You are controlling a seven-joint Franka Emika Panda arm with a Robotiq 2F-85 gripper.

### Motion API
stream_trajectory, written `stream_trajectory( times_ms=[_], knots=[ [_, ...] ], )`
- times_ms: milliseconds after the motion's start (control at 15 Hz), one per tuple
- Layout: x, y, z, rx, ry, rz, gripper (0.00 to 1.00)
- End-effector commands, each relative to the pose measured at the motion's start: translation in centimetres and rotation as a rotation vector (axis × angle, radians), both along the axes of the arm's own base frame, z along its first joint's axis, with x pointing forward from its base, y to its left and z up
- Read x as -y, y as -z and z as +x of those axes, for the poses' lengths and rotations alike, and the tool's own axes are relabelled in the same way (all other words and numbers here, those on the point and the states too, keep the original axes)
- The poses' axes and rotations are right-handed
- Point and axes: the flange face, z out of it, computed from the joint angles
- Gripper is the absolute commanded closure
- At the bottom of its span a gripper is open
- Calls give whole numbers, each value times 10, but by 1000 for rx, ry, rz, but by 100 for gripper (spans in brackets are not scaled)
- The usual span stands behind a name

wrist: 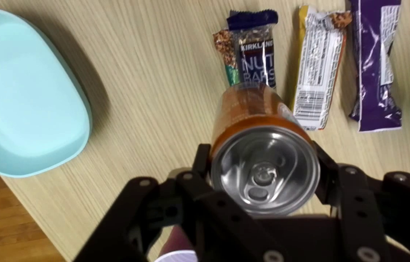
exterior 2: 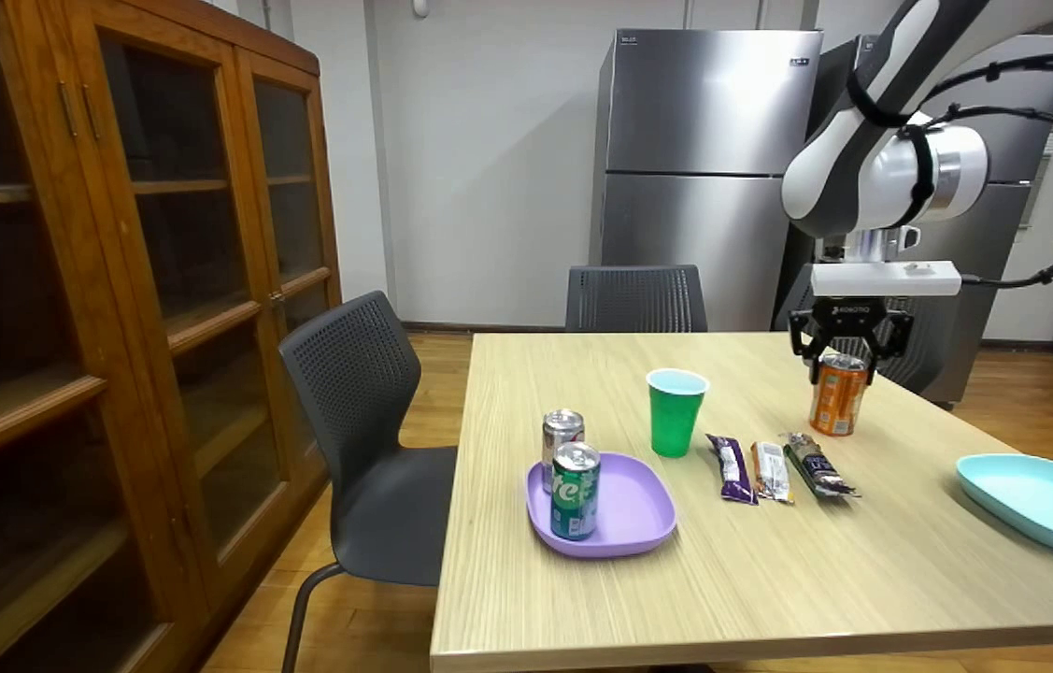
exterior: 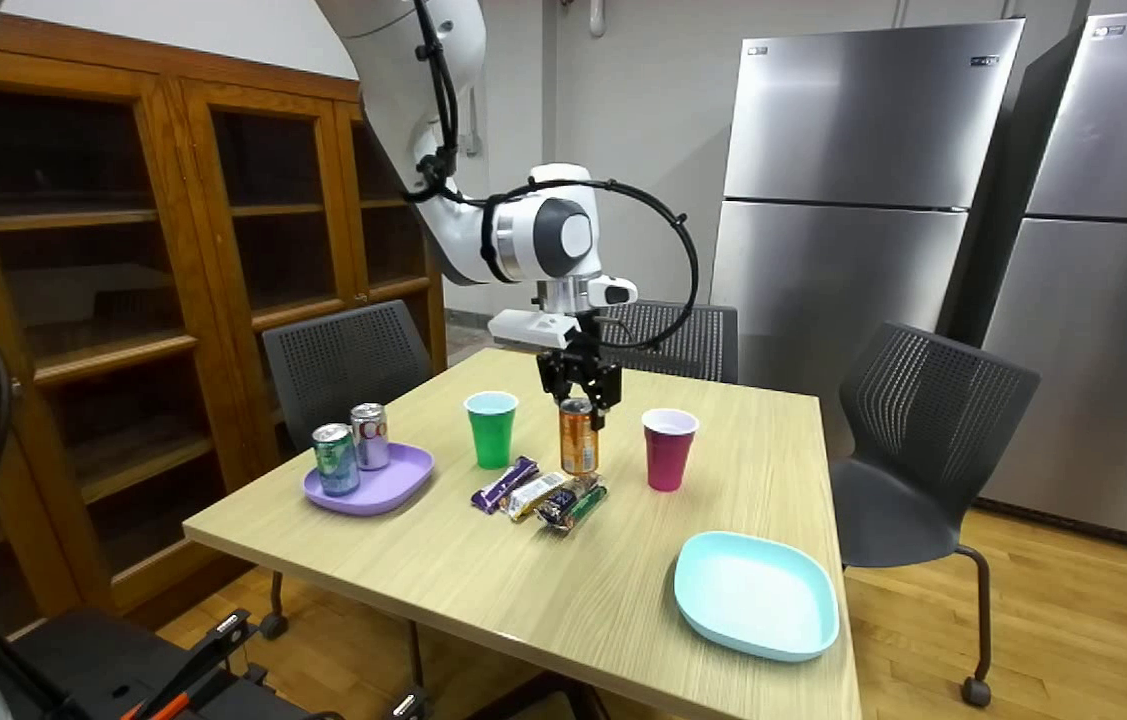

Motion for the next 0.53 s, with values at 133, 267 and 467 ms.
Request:
stream_trajectory(
  times_ms=[133,267,467],
  knots=[
    [-63,-20,-41,3,-111,-7,60],
    [-87,-20,-51,-2,-154,-5,60],
    [-125,-18,-64,-16,-214,3,60]
  ],
)
